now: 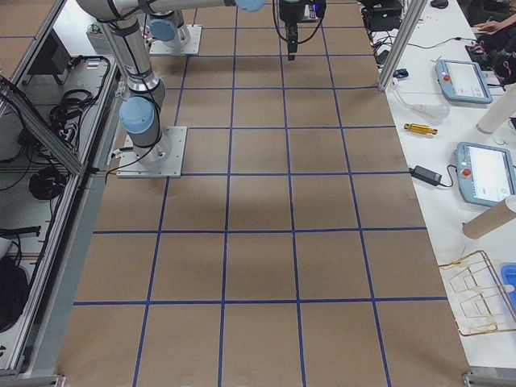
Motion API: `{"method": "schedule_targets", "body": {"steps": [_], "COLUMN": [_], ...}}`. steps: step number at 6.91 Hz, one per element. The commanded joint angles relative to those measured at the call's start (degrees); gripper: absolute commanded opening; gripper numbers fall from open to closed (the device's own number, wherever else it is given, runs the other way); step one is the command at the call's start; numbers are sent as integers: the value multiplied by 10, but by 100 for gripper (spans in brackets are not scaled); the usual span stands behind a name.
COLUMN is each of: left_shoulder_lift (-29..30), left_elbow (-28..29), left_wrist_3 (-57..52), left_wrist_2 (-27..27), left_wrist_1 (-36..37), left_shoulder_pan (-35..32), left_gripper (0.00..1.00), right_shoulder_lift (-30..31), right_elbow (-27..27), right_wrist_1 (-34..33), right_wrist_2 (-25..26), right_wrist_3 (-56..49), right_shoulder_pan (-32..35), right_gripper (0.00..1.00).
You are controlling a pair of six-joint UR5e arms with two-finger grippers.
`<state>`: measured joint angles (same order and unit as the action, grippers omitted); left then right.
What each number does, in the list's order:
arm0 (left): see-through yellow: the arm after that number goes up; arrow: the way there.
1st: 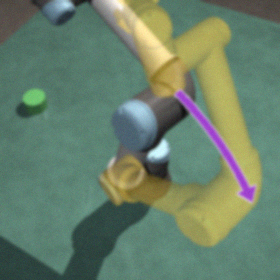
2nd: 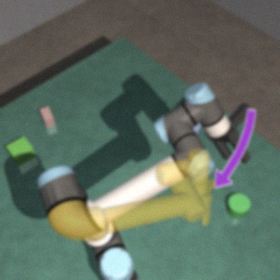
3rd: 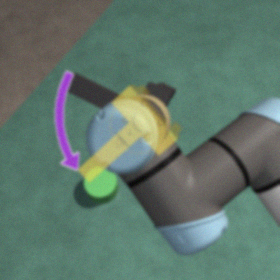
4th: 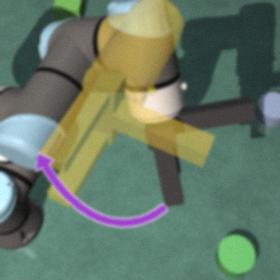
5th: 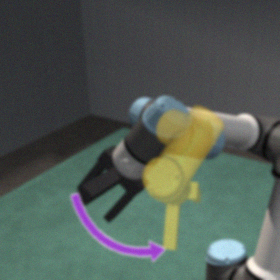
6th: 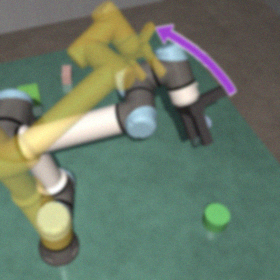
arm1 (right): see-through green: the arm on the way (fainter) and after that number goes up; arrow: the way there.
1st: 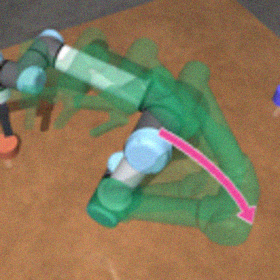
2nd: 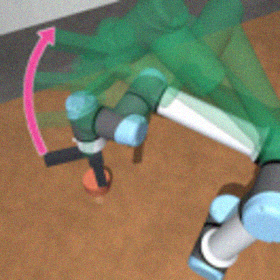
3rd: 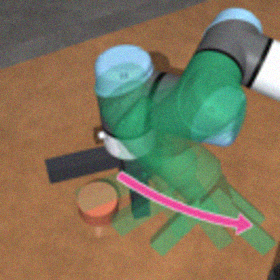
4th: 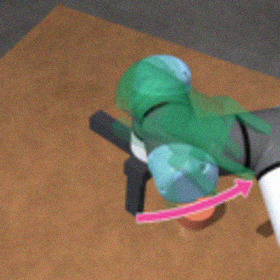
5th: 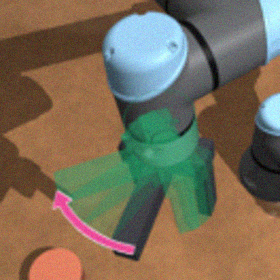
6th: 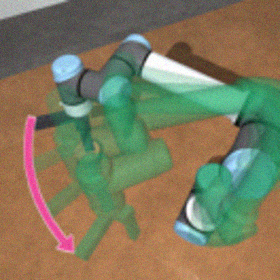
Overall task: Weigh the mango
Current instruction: 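Swing the left gripper away from the scale toward the table edge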
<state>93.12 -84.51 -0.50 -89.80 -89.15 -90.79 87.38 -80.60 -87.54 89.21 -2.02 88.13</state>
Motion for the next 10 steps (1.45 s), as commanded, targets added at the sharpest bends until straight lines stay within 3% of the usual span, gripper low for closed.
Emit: {"method": "schedule_targets", "body": {"steps": [1, 4, 8, 10], "left_shoulder_lift": [0, -11, -36, -44], "left_elbow": [1, -1, -7, -5], "left_wrist_3": [-2, -75, -316, -465], "left_wrist_2": [0, -1, -7, -8], "left_wrist_1": [0, -7, -48, -75], "left_shoulder_pan": [0, 7, 79, 148], "left_gripper": [100, 100, 100, 100], "right_shoulder_lift": [0, 0, 0, 0], "right_elbow": [0, 0, 0, 0], "right_wrist_1": [0, 0, 0, 0], "right_wrist_2": [0, 0, 0, 0], "right_wrist_3": [0, 0, 0, 0], "right_shoulder_pan": [0, 0, 0, 0], "right_gripper": [100, 100, 100, 100]}}
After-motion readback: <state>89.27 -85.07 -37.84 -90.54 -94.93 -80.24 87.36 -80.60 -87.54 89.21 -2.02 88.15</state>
